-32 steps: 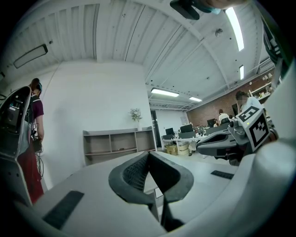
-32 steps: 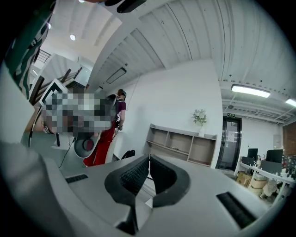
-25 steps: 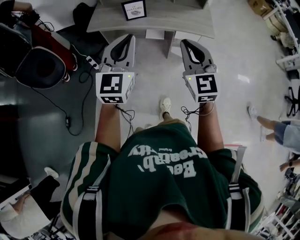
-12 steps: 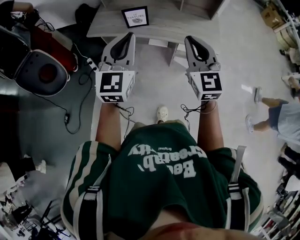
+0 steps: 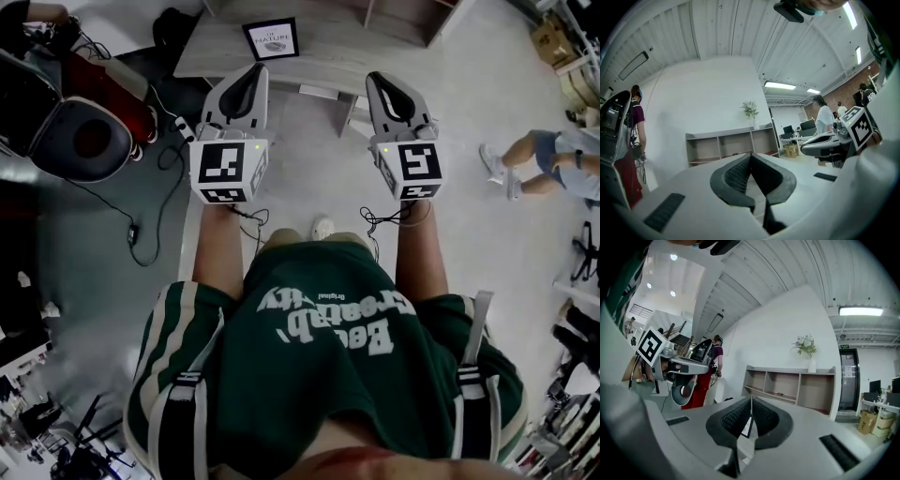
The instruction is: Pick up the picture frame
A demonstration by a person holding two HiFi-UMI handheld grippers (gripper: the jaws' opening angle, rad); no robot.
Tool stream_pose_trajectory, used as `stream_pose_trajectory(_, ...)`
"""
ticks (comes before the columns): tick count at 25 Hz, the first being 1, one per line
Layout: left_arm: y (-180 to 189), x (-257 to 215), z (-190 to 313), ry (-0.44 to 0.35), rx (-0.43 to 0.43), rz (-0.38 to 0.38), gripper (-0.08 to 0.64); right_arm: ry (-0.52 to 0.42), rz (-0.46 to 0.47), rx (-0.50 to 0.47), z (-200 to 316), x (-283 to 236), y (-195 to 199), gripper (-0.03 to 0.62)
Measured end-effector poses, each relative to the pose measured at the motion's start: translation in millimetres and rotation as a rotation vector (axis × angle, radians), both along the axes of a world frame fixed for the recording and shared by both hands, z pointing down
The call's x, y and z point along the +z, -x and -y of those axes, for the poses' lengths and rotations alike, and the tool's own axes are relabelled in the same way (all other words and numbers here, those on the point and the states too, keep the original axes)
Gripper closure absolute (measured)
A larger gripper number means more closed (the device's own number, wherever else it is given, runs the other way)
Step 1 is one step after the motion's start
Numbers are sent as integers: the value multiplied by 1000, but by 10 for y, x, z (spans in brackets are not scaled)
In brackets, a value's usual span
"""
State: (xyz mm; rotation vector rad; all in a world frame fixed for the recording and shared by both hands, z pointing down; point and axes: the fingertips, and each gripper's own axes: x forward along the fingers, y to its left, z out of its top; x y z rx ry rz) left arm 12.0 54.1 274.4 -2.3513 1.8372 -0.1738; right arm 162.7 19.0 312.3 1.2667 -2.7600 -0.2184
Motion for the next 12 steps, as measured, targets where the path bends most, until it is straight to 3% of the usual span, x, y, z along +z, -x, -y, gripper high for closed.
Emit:
stream_pose_trajectory(5, -73, 2, 75, 10, -4, 6, 541, 16, 19, -15, 66, 5, -52, 558)
stream_pose_trajectory(12, 105, 100, 102, 26, -20, -1, 541, 30, 18, -36, 100, 103, 160, 558)
